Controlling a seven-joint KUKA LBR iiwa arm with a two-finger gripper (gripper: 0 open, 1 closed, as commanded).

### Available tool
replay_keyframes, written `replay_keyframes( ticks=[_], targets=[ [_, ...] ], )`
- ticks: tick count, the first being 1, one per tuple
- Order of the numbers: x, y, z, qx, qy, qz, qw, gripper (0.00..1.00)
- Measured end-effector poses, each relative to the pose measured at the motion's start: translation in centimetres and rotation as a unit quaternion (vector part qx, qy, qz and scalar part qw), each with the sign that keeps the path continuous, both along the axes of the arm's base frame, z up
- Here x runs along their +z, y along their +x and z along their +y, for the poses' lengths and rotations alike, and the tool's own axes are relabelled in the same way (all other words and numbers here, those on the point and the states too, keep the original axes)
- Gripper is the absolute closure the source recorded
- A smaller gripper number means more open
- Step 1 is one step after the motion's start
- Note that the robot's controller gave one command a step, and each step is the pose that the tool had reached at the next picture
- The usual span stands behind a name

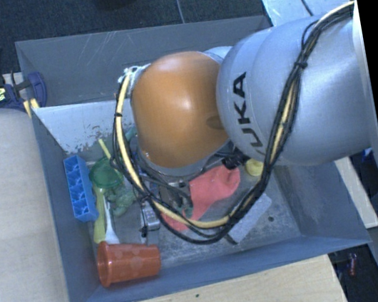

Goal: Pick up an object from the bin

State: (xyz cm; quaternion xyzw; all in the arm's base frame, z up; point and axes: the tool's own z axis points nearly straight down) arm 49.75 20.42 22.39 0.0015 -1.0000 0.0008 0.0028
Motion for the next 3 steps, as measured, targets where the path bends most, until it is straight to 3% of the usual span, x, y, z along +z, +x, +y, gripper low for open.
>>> replay_keyframes(
  ticks=[1,2,3],
  targets=[
    [0.5,0.2,-0.1,-0.001,0.001,-0.0041,1.0000,0.00],
    [-1.3,4.7,-4.0,0.060,0.002,-0.0054,0.9982,0.00],
    [-1.9,7.8,-7.2,0.058,0.001,-0.0058,0.9983,0.00]
  ],
)
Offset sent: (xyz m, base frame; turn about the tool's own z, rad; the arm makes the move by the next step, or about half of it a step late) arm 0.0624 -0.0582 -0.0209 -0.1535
